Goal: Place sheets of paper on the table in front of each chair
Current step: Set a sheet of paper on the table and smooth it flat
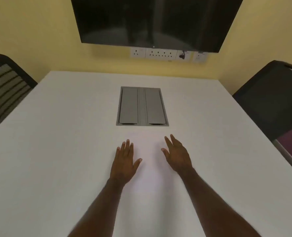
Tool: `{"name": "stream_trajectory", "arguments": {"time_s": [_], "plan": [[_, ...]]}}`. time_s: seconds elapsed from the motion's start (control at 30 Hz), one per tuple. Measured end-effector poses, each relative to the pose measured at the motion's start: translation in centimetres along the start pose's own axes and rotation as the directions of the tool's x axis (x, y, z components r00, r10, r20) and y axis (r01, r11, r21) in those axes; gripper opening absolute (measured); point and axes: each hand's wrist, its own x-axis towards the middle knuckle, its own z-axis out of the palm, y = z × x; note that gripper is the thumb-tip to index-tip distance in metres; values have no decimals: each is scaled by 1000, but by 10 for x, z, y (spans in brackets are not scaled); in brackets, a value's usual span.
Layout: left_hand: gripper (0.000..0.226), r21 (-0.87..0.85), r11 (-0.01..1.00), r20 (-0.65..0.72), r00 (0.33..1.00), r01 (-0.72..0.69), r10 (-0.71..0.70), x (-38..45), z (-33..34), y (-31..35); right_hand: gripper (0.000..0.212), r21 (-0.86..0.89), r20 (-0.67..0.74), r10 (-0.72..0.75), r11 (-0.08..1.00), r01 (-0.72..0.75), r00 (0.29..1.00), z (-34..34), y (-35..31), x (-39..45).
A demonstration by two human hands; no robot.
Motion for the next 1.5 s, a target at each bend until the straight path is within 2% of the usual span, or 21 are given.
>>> {"name": "stream_trajectory", "arguments": {"time_s": [0.07, 0.17, 0.4, 0.6, 0.73, 0.83, 0.87, 0.93, 1.0, 1.03, 1.1, 1.2, 1.27, 1.3, 1.37, 1.43, 1.5], "plan": [[105, -4, 999, -8, 999, 35, -35, 2, 17, -2, 61, -27, 63, 42, 999, -41, 997, 12, 4, 15], [94, 55, 996, -39, 997, 67, -65, 0, 45, -5, 62, -18, 110, 106, 994, -104, 988, 26, 10, 37], [92, 115, 988, -27, 995, 103, -100, -1, 63, -12, 68, -91, 195, 118, 991, -102, 974, 53, 18, 61], [96, 122, 985, -28, 993, 120, -117, -1, 60, -9, 65, -107, 143, 95, 991, -80, 985, 64, 26, 60], [93, 120, 986, -37, 993, 117, -114, -2, 60, -9, 56, 2, 112, 76, 997, -76, 991, 59, 21, 58], [87, 91, 989, -54, 992, 117, -112, -2, 62, -11, 53, 254, -74, 35, 967, -15, 997, 50, 9, 44], [86, 62, 992, -73, 992, 106, -101, -3, 62, -12, 55, 375, -131, 49, 927, 3, 990, 46, 2, 35], [87, -86, 994, -148, 986, 67, -80, -5, 58, -13, 61, 630, -204, 102, 775, 50, 974, 36, -14, 15], [87, -378, 925, -262, 956, 22, -129, -9, 48, -12, 69, 800, -232, 137, 590, 109, 963, 21, -30, -6], [88, -547, 837, -293, 933, 15, -208, -10, 40, -12, 75, 841, -223, 150, 529, 112, 963, 11, -36, -17], [93, -817, 576, -225, 904, 28, -363, -10, 13, -12, 86, 874, -195, 151, 476, 102, 969, -14, -42, -42], [93, -973, 228, -110, 930, -29, -350, -11, -40, -7, 98, 881, -184, 130, 461, 104, 974, -62, -33, -92], [93, -995, 102, -19, 972, 5, -233, -15, -72, 4, 103, 882, -182, 107, 458, 113, 978, -99, -18, -131], [89, -996, 74, 30, 989, 41, -143, -20, -84, 13, 105, 881, -172, 101, 461, 107, 980, -117, -8, -151], [77, -990, 101, 108, 992, 101, 60, -33, -99, 41, 106, 891, -109, 122, 451, 43, 986, -151, 15, -185], [69, -973, 172, 192, 957, 156, 217, -45, -103, 80, 105, 898, -13, 167, 435, -62, 986, -179, 45, -214], [58, -955, 222, 258, 919, 196, 299, -59, -97, 123, 102, 862, 59, 221, 481, -162, 973, -202, 80, -239]]}}
